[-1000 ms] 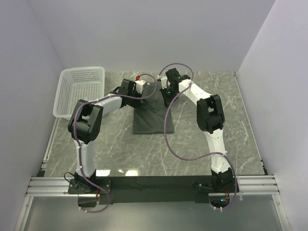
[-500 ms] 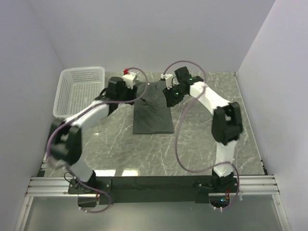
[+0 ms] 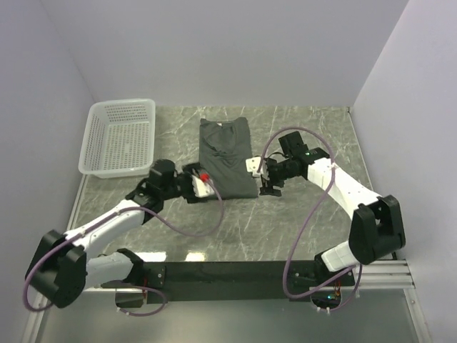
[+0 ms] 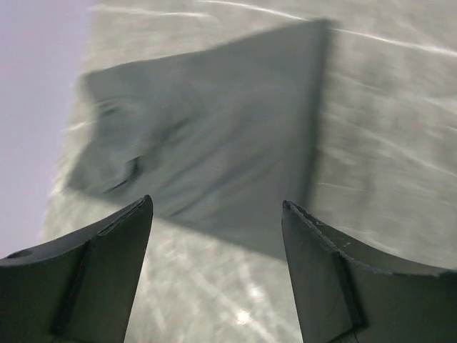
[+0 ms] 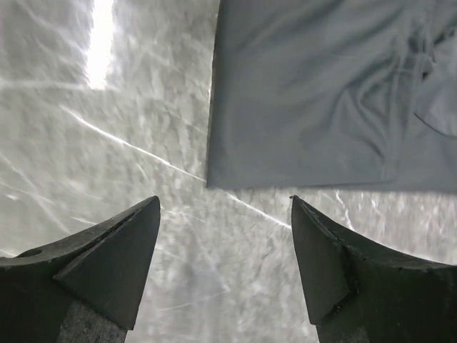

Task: Fold and stack the t-shirts
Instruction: Fold the tshirt

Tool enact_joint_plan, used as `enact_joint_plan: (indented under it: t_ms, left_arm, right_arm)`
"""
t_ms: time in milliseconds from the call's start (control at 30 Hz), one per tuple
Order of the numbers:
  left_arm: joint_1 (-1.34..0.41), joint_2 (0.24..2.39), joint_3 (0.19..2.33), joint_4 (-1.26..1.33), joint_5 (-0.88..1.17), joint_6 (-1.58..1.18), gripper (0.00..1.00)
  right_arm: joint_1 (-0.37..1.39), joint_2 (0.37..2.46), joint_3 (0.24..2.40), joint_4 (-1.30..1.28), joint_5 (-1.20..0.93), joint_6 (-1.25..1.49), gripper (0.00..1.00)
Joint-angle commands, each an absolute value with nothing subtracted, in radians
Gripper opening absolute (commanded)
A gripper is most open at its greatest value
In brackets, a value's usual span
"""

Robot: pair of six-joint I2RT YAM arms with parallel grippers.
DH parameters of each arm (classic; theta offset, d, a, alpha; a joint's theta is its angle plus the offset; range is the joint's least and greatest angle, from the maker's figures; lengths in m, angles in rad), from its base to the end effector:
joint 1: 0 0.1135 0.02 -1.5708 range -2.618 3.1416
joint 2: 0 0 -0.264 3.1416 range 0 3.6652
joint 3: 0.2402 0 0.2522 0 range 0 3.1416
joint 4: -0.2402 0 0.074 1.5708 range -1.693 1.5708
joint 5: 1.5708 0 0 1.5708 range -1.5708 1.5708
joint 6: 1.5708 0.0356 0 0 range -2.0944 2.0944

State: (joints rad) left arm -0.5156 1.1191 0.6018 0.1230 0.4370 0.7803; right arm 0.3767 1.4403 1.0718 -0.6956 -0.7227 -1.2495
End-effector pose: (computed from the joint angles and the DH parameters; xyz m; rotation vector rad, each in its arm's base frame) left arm 0.2061 -0.1341 0.2412 1.3810 1.3547 -0.2528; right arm 0.2560 0.1266 0.2549 -1.8553 1.4404 0.5449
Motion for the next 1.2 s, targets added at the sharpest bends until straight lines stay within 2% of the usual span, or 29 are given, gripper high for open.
enact_joint_plan:
  t_ms: [0, 267, 700, 833, 1067, 1167]
  left_arm:
    - [-0.597, 1.176, 0.586, 0.067, 0.419, 0.966, 0.78]
    - [-0.617, 1.373, 0.598, 0.077, 0.370, 0.997, 0.75]
    - [-0.601, 1.545, 0.621, 0.127, 0.267, 1.009, 0.67]
    - [-0.594, 1.575, 0.626, 0.140, 0.229, 1.006, 0.58]
    - [-0.586, 1.531, 0.600, 0.140, 0.221, 1.012, 0.54]
    - [-0.584, 1.543, 0.607, 0.124, 0.235, 1.011, 0.47]
  right_arm:
    - [0.403, 1.479, 1.043, -0.652, -0.707, -1.416, 0.80]
    - [0.459, 1.540, 0.982, -0.502, -0.626, -1.359, 0.78]
    - [0.462, 1.589, 0.991, -0.508, -0.637, -1.350, 0.75]
    - [0.463, 1.598, 0.994, -0.520, -0.640, -1.348, 0.74]
    - [0.491, 1.608, 0.976, -0.496, -0.603, -1.362, 0.73]
    - [0.518, 1.606, 0.956, -0.448, -0.552, -1.347, 0.73]
